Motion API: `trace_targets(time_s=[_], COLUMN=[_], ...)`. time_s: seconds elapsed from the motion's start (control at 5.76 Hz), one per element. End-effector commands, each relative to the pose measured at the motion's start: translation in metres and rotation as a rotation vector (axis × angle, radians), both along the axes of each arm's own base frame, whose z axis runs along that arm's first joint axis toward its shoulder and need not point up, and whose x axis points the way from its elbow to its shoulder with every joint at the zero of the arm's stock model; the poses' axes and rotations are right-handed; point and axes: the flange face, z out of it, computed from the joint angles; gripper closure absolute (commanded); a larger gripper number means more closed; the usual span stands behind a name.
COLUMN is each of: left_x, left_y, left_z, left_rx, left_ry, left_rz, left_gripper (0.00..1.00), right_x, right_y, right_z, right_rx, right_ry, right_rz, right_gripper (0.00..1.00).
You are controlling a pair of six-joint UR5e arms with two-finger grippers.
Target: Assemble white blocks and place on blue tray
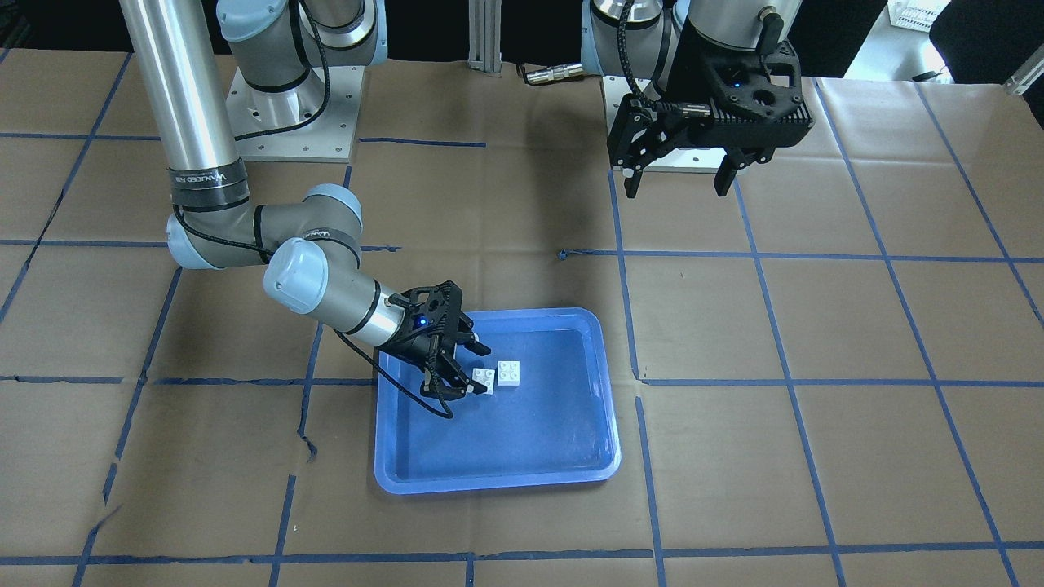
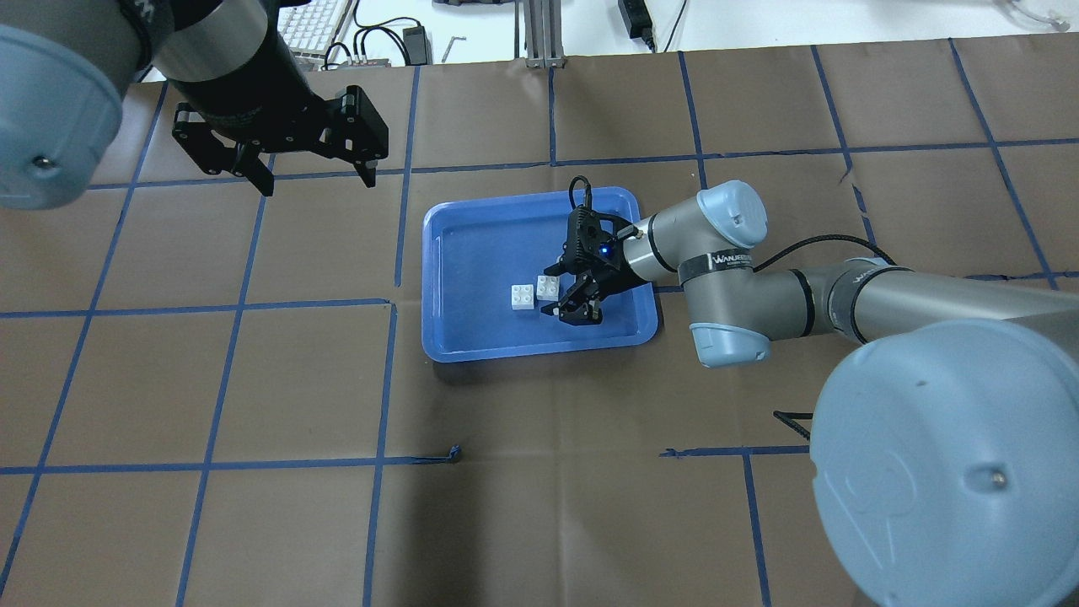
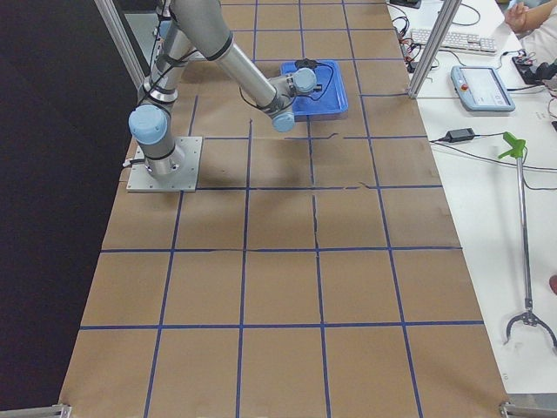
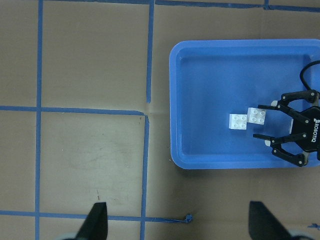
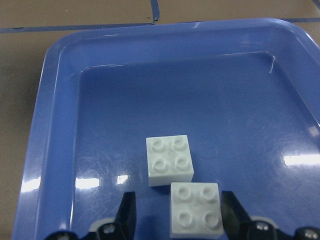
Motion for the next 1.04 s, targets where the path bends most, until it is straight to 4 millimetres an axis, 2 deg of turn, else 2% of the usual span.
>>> trace_targets(time_s=[0.0,0.35,0.52,0.69,0.87], left_x=[0.000,0.000,0.000,0.000,0.000], left_y=[0.000,0.000,0.000,0.000,0.000], left_z=[0.000,0.000,0.000,0.000,0.000], left_rx=[0.000,0.000,0.000,0.000,0.000], left_ry=[0.000,0.000,0.000,0.000,0.000], left_rz=[0.001,-0.001,0.001,-0.001,-0.001], left_gripper=[0.01,0.01,0.01,0.01,0.01], right_x=[0.002,0.007,0.007,0.006,0.006], right_y=[0.002,0.004,0.002,-0.001,-0.024], right_z=[0.000,0.001,0.007,0.011,0.034], right_rx=[0.005,0.002,-0.007,-0.010,-0.006], right_ry=[-0.015,-0.016,-0.013,-0.017,-0.011], right_rz=[0.005,0.014,0.011,0.004,-0.071], right_gripper=[0.38,0.37,0.27,0.08,0.01])
